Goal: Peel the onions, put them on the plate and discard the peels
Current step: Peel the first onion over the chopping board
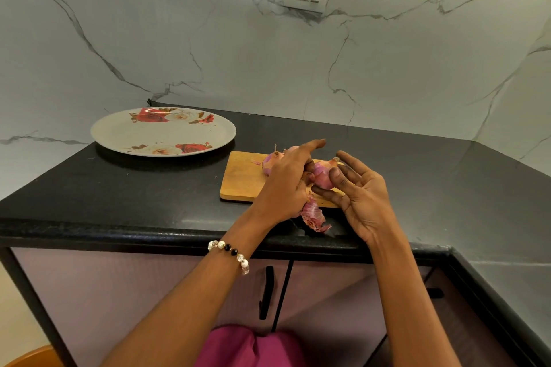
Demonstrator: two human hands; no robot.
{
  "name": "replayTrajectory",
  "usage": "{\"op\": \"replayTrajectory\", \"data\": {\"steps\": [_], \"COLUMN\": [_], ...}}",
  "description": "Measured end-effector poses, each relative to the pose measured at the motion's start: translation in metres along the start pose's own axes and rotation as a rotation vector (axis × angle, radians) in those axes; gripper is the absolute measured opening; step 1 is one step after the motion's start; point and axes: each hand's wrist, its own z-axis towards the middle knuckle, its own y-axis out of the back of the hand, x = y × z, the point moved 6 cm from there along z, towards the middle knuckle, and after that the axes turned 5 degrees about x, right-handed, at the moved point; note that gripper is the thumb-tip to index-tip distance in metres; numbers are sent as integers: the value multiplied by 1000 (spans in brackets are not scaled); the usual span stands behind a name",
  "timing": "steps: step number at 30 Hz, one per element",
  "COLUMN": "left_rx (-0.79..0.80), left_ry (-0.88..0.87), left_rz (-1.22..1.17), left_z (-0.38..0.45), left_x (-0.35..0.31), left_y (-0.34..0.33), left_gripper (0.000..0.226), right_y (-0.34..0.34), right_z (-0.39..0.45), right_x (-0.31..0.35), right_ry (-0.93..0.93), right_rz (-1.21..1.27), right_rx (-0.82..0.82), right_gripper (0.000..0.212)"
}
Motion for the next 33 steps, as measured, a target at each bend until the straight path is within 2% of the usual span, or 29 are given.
{"op": "replayTrajectory", "data": {"steps": [6, 13, 19, 33], "left_rx": [-29, -165, -166, -156], "left_ry": [21, 37, -14, -15], "left_rz": [-10, -41, -63, 1], "left_z": [0, -1, -2, -2], "left_x": [2, 0, -6, -3], "left_y": [2, 14, 16, 14], "left_gripper": [65, 50, 51, 62], "right_y": [10, 8, 3, 0], "right_z": [1, 2, 2, 1], "right_x": [-1, -4, -4, -5], "right_ry": [-16, -52, -48, -65], "right_rz": [165, 135, 19, -24], "right_rx": [-88, -52, 2, 26], "right_gripper": [48, 43, 62, 71]}}
